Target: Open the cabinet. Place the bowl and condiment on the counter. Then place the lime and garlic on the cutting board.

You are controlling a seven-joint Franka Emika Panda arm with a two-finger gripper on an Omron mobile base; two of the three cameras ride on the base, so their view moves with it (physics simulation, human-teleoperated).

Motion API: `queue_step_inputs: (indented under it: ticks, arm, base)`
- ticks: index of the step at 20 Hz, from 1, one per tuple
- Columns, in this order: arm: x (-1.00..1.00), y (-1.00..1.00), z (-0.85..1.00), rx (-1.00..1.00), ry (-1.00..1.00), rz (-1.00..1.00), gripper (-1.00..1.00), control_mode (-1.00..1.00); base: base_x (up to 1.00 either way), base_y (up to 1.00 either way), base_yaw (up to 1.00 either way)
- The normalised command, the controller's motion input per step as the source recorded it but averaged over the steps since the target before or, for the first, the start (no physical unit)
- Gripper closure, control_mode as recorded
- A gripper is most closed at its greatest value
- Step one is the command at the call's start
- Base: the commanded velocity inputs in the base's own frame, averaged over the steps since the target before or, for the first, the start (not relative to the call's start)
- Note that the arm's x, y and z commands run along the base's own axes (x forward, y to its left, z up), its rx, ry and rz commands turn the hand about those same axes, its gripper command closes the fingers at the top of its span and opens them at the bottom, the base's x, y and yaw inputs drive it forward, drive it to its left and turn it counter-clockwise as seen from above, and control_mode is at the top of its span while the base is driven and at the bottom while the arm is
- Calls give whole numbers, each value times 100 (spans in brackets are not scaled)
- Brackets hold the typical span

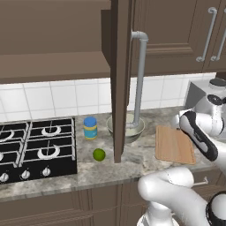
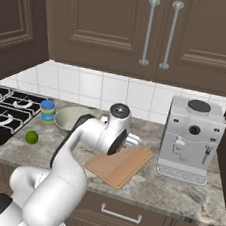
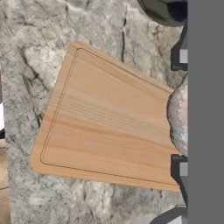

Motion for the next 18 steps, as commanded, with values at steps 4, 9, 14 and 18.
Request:
queue_step_inputs:
  ticks: [4,9,14,18]
  arm:
    - [38,0,-32,-4,17,0,100,-100]
    - [29,0,-31,-1,11,0,100,-100]
    - [20,-10,-36,0,5,1,100,-100]
    - [6,-13,-36,0,4,0,100,-100]
  base:
    - [0,0,0]
    - [0,0,0]
    - [0,0,0]
    - [0,0,0]
